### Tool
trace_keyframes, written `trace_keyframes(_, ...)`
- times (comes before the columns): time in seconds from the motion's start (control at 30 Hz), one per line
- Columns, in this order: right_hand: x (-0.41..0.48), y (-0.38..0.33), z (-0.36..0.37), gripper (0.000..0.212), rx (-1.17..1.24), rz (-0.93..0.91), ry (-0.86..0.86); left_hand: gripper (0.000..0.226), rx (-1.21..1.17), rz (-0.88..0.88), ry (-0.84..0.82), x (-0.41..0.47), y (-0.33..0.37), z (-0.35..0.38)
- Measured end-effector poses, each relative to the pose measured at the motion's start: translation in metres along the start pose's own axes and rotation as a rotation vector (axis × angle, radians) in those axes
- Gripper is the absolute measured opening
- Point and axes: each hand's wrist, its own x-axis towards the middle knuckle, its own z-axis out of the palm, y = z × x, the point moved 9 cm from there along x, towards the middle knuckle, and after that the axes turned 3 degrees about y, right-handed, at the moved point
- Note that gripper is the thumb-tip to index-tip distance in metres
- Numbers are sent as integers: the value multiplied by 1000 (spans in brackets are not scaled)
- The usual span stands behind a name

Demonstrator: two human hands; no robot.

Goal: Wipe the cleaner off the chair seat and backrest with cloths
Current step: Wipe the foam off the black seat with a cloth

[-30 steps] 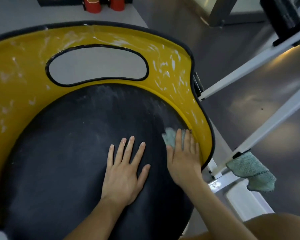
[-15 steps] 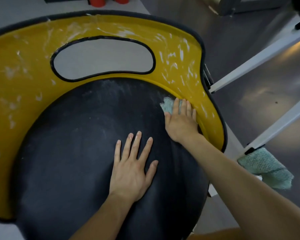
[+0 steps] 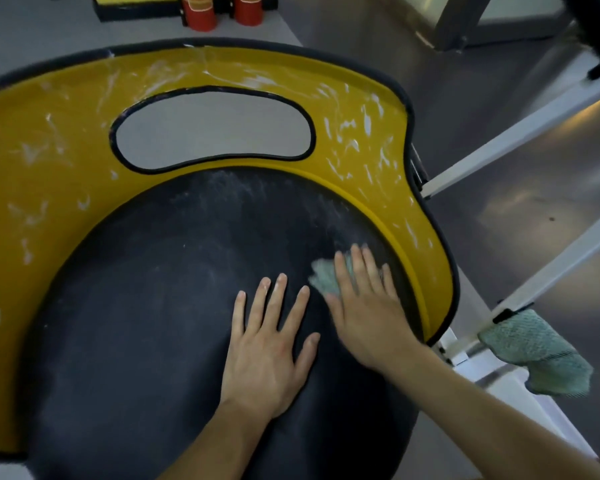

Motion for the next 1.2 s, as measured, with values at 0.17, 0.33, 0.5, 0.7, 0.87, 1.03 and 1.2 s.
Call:
trace_keyframes(0.17,108,7,-16,64,64,141,5,65,-6,-1,1,0,1,1)
trace_keyframes(0.33,143,7,-19,64,75,132,-7,65,-9,0,-3,0,0,2)
trace_keyframes(0.5,115,4,-19,64,52,92,3,65,-8,-1,-7,1,-1,4)
trace_keyframes(0.7,19,-1,-7,65,26,35,26,65,0,-1,-16,0,2,0)
trace_keyframes(0.87,-40,-8,2,66,-3,61,80,65,3,-12,-70,-2,3,-3)
trace_keyframes(1.03,-71,-40,11,66,-35,-55,81,69,-28,-294,-38,-9,-53,-32)
trace_keyframes(1.2,-21,-99,8,65,-16,-268,48,72,15,-387,-8,-64,-157,-36)
